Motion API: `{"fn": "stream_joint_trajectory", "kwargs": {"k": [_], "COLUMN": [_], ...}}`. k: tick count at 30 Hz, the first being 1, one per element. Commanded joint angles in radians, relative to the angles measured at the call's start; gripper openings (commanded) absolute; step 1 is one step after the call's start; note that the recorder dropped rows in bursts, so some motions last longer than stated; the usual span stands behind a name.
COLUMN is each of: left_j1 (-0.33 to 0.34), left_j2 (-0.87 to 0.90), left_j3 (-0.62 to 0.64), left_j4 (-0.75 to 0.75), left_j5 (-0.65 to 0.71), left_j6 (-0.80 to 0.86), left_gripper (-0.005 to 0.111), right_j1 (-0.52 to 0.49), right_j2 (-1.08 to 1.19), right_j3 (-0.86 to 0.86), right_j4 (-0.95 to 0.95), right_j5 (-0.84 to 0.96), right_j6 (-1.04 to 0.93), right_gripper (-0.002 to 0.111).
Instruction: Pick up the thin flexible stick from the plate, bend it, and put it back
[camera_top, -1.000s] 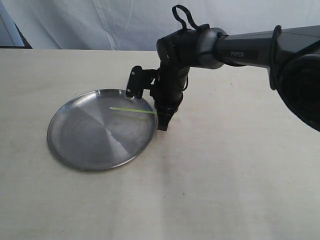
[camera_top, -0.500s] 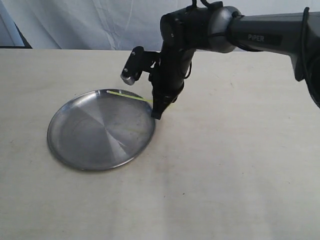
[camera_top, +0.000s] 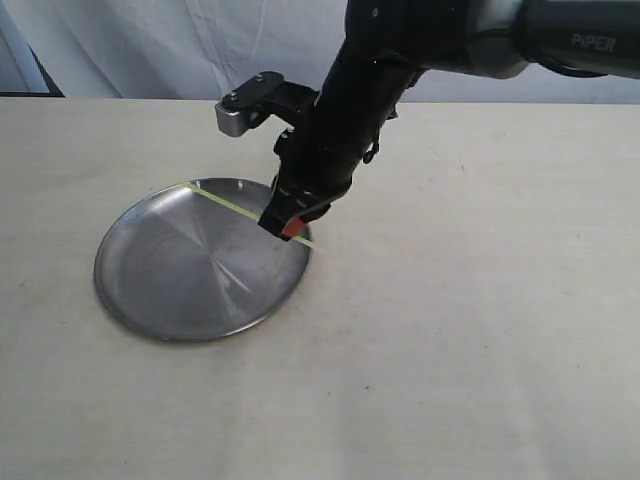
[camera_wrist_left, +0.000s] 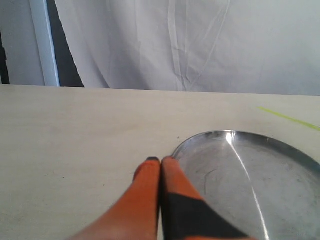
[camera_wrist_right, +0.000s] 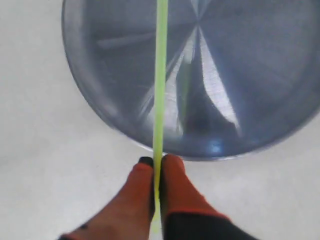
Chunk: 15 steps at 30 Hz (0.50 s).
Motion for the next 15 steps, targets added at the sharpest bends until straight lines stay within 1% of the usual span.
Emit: {"fn": "stream_joint_trajectory", "kwargs": {"k": [1, 2, 3, 5, 6, 9, 11, 12, 13, 15], "left_j1": [0.002, 0.002, 0.002, 0.002, 0.002, 0.002, 0.002, -0.001, -0.003, -0.003], "left_j2": [-0.006, -0.006, -0.006, -0.006, -0.006, -0.006, -0.006, -0.006, -0.006, -0.006], "left_j3": [0.003, 0.003, 0.003, 0.003, 0.003, 0.003, 0.003, 0.003, 0.003, 0.003], "left_j4": [-0.279, -0.339, -0.455, -0.628, -0.661, -0.657, -0.619, -0.640, -0.717, -0.848], "left_j5": [-0.051, -0.102, -0.175, -0.218, -0.210, -0.102, 0.046, 0.091, 0.098, 0.069], "left_j6": [-0.143, -0.162, -0.181, -0.196, -0.196, -0.187, -0.089, -0.046, 0.012, 0.160], "left_gripper": [0.000, 0.000, 0.000, 0.000, 0.000, 0.000, 0.000, 0.000, 0.000, 0.000], "right_j1": [-0.005, -0.005, -0.005, -0.005, -0.005, -0.005, -0.005, -0.005, -0.005, -0.005], "right_j2": [-0.062, -0.071, -0.087, -0.111, -0.118, -0.138, -0.151, -0.161, -0.168, -0.188], "right_j3": [0.071, 0.084, 0.116, 0.169, 0.190, 0.254, 0.303, 0.326, 0.346, 0.382], "right_j4": [0.089, 0.118, 0.179, 0.290, 0.324, 0.389, 0.429, 0.451, 0.473, 0.529], "right_j5": [0.001, 0.006, 0.002, 0.000, 0.000, -0.028, -0.042, -0.046, -0.048, -0.055], "right_j6": [-0.019, -0.021, -0.026, -0.053, -0.063, -0.074, -0.074, -0.076, -0.084, -0.122], "right_gripper": [-0.001, -0.001, -0.001, -0.001, -0.001, -0.001, -0.001, -0.001, -0.001, -0.001]}}
